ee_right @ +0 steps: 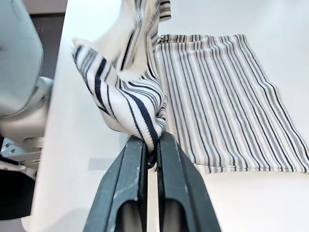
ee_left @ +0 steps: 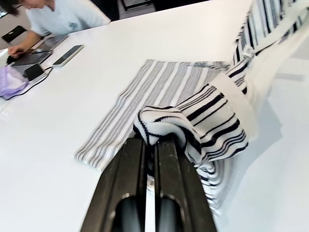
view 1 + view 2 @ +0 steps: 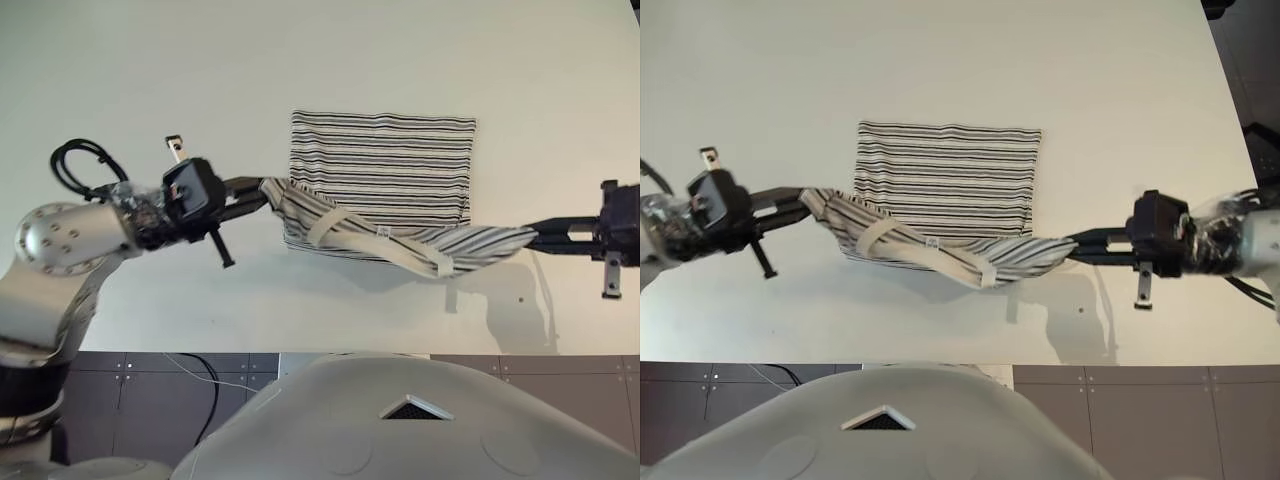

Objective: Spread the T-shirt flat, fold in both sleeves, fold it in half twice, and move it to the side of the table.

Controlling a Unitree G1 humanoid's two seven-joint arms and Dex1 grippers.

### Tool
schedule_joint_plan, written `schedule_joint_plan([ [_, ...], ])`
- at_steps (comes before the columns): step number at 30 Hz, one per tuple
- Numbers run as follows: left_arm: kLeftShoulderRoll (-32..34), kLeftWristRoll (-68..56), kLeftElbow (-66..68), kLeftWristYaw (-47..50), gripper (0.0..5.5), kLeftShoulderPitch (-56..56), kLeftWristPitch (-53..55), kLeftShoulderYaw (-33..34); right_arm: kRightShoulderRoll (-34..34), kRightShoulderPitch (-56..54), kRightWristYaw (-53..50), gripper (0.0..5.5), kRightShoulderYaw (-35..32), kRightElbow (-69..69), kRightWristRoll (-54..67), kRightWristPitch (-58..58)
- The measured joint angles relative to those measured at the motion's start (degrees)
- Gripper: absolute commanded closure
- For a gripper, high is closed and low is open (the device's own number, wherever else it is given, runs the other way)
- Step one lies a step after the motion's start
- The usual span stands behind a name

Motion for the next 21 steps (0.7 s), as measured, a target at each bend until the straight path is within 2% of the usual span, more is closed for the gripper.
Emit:
schedule_joint_plan([
  [5,-7.7,7.9,14.6,1.2,5.4,-11.7,1.9,-6.3,12.0,-26.9,3.5,5.38,12.6,23.9,-11.6,1.8],
  [10,-14.9,13.0,29.0,-0.2,5.4,-22.3,0.5,-9.9,22.8,-41.7,4.5,5.38,18.5,46.6,-21.9,-3.4],
  [16,-23.6,20.5,48.5,-2.7,5.4,-32.1,-7.3,-14.7,28.4,-47.1,3.2,5.38,19.2,66.2,-29.8,-10.4],
  [17,-24.4,21.7,52.0,-2.3,5.4,-32.7,-8.9,-14.8,29.5,-48.1,2.0,5.15,19.0,68.7,-30.7,-11.2],
  [21,-27.8,26.3,64.7,2.2,4.74,-34.4,-15.5,-14.5,34.1,-51.3,-8.0,4.46,16.4,76.9,-32.6,-13.9],
])
